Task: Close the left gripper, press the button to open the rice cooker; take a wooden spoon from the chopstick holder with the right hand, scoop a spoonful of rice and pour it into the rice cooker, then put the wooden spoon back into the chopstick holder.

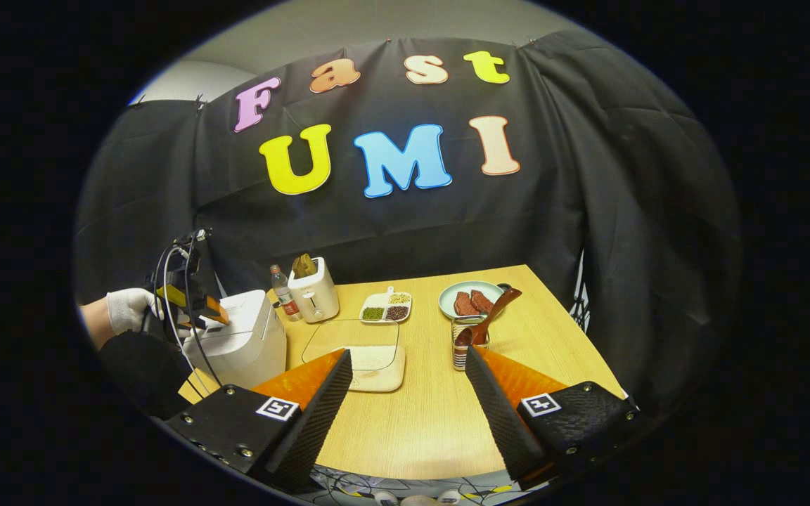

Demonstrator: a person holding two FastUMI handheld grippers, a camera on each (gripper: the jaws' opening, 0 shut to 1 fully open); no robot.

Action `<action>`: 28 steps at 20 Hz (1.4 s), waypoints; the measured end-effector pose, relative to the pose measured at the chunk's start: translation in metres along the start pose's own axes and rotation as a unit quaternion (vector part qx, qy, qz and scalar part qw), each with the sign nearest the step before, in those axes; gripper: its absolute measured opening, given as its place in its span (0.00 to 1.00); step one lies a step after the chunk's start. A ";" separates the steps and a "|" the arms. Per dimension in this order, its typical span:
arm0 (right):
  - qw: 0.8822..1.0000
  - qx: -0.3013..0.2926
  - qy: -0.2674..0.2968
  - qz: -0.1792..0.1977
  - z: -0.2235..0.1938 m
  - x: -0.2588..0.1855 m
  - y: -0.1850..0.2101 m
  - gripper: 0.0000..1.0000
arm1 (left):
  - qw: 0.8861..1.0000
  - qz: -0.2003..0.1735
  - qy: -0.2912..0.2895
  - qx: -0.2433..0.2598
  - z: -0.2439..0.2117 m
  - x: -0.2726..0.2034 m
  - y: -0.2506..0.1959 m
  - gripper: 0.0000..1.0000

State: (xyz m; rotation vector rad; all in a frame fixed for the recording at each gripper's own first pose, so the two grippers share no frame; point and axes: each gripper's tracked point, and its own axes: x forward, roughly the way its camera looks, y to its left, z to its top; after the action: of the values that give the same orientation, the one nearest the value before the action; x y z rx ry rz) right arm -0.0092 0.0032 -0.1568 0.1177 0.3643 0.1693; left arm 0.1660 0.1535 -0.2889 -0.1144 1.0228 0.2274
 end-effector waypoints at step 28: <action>0.995 -0.016 -0.102 -0.014 0.077 0.000 0.006 0.99 | 0.882 -0.063 -0.462 0.068 0.080 -0.310 -0.075 1.00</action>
State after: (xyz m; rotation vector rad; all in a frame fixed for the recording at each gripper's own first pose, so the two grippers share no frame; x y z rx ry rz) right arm 0.0180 0.0028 -0.0848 0.0978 0.1596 0.1347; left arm 0.0961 0.0556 0.0167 0.0601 0.0704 0.0671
